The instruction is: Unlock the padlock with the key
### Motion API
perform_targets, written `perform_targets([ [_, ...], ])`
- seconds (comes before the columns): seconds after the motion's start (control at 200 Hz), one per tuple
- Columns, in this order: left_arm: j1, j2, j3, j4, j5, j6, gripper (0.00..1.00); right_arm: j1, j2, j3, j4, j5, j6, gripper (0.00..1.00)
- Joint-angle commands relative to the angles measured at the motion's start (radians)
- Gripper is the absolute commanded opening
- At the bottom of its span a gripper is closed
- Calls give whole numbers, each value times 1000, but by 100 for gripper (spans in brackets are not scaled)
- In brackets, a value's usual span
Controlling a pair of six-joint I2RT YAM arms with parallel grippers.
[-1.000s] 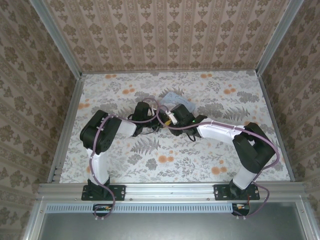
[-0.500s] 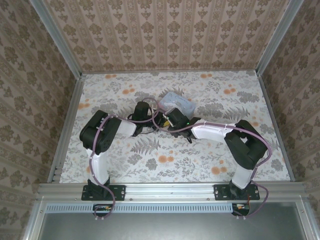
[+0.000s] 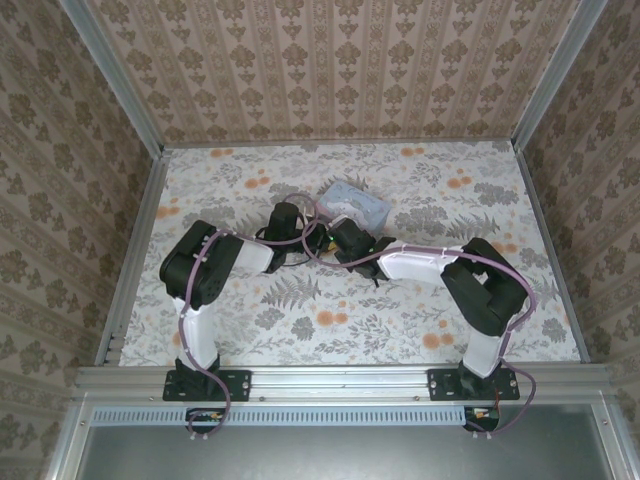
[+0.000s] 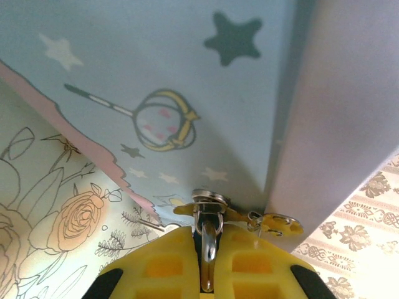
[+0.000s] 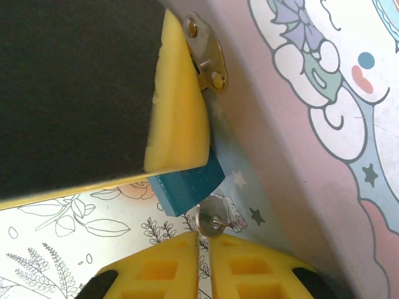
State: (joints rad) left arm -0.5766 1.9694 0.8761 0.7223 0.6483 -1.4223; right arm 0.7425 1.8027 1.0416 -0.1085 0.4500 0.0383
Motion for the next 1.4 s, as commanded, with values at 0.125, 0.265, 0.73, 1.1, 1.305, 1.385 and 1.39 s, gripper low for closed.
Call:
perform_targets([
  [0.125,-55,-35,0,32,62,-31,0,-15,37,86,86,-2,56,2],
  [0.265,-63,-35,-13,50,54,-42,0,-51,10,75,93,-141,118,0],
  [0.73,-61,-35,-17,61,30,-58,0,-264,-85,-54,267,-701,426,0],
  [1.1,-46,-41,-17,57,24,-70,0,-264,-186,-93,170,-619,345,32],
  [1.305,-40,-47,-12,46,25,-67,0,-228,-192,-61,92,-543,234,34],
  [1.385,-39,-47,-8,42,25,-65,0,-205,-190,-43,72,-500,186,35],
  [1.39,-38,-47,-8,41,26,-65,0,-203,-189,-42,70,-498,183,35],
])
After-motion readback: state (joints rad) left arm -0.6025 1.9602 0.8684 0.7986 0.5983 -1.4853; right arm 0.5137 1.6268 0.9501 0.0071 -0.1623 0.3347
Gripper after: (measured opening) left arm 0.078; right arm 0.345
